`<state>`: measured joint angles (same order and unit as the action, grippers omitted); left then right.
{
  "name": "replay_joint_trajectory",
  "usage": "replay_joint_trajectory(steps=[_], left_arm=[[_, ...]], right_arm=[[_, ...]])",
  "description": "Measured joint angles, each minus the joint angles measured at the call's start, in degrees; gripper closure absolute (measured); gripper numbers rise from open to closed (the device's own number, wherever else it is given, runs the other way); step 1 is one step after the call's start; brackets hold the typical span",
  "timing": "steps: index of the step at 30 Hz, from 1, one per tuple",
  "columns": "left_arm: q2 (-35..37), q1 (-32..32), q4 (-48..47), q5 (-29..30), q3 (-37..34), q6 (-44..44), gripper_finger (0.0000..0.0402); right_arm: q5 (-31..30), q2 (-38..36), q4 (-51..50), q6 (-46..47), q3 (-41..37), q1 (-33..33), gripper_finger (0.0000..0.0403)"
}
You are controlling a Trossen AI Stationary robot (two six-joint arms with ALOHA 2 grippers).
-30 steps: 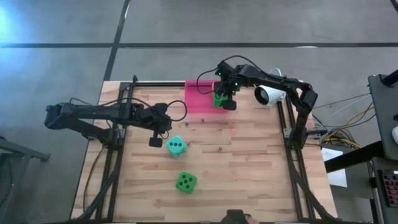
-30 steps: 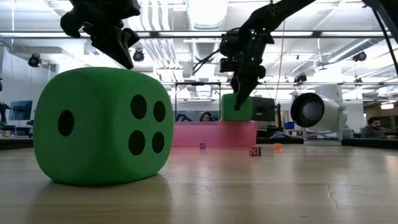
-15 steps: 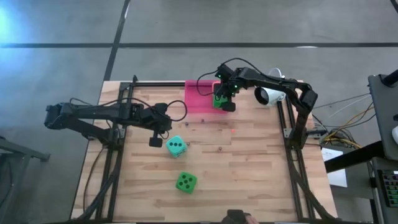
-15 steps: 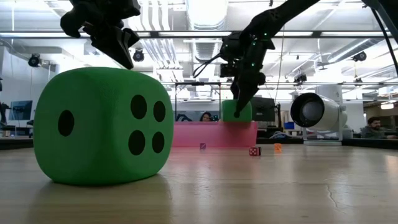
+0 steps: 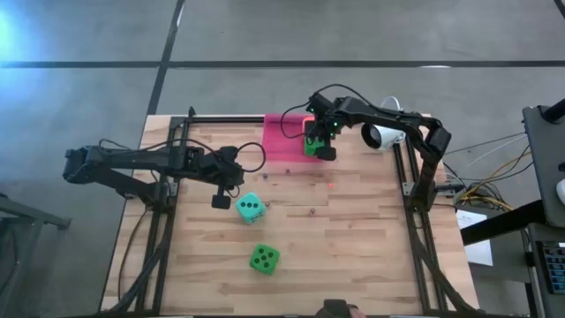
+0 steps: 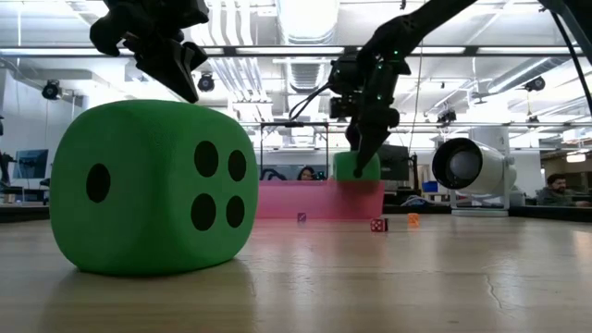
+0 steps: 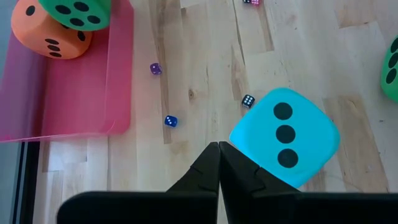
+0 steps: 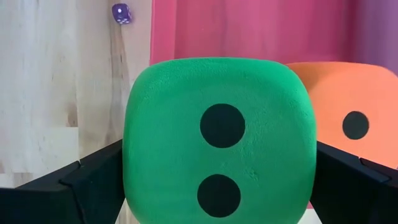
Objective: Pick & Place Dice
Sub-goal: Put the top large green dice into the the pink bin
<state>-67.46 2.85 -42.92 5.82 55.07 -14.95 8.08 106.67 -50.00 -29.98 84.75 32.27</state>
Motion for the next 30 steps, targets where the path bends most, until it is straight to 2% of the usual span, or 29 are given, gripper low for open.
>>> replay_joint_trajectory(steps=[14, 21, 23, 27, 30], left_arm=[[0.0, 0.01, 0.0, -0.02, 0.0, -0.01, 0.0394], [0.0, -0.01, 0.0, -0.01, 0.0, 0.0, 0.0394], [0.0, 0.01, 0.0, 0.0, 0.0, 0.01, 0.0394], [-0.02, -0.02, 0.0, 0.0, 0.0, 0.01, 0.0394], [0.0, -0.01, 0.0, 0.0, 0.0, 0.01, 0.0394]], right_arm=[[1.86, -0.06, 1.08, 0.3, 0.28, 0.0, 0.0005], [3.8, -0.06, 1.39, 1.2, 0.28, 0.03, 0.0059], [3.82, -0.06, 1.51, 1.24, 0.28, 0.0, 0.0053], [3.89, -0.06, 1.49, 1.93, 0.28, 0.24, 0.0013], [4.21, -0.06, 1.48, 2.38, 0.26, 0.37, 0.0019]])
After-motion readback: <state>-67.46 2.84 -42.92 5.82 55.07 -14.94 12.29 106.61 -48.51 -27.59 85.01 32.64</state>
